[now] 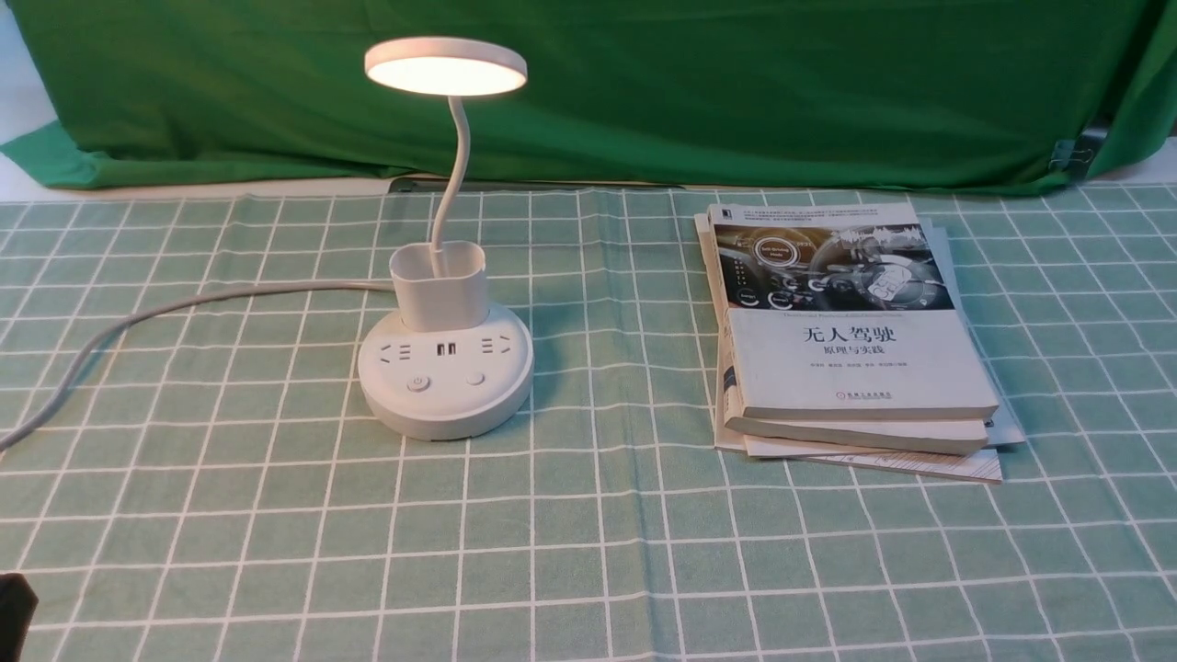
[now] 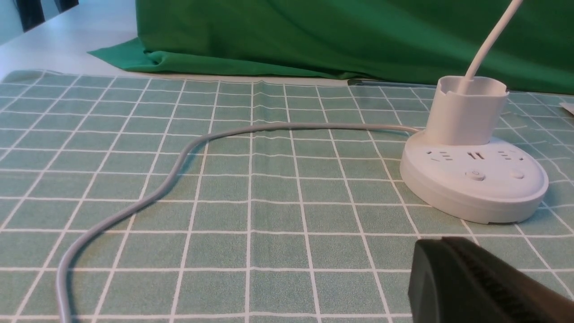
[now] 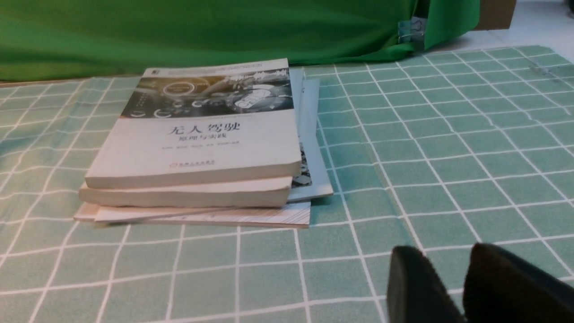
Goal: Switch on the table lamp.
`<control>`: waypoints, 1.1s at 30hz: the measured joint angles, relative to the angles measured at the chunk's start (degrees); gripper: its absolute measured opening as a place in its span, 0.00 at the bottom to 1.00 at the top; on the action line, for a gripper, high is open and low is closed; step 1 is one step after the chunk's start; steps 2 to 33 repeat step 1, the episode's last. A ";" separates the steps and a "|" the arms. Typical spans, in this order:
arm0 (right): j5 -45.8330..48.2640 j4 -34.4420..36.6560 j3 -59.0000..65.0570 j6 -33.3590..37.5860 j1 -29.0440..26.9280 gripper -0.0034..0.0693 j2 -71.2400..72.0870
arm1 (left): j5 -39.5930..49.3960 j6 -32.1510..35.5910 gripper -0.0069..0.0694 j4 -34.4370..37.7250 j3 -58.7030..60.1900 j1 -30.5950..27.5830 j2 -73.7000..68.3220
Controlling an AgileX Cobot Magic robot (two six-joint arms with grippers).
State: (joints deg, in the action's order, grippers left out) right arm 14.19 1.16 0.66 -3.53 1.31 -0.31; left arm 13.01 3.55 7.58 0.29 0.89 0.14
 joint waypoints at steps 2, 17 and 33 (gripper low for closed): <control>0.00 0.00 0.00 0.00 0.00 0.37 0.00 | 0.00 0.00 0.09 0.00 0.00 0.00 0.00; 0.00 0.00 0.00 0.00 0.00 0.37 0.00 | 0.00 0.00 0.09 0.00 0.00 0.00 0.00; 0.00 0.00 0.00 0.00 0.00 0.37 0.00 | 0.00 0.00 0.09 0.00 0.00 0.00 0.00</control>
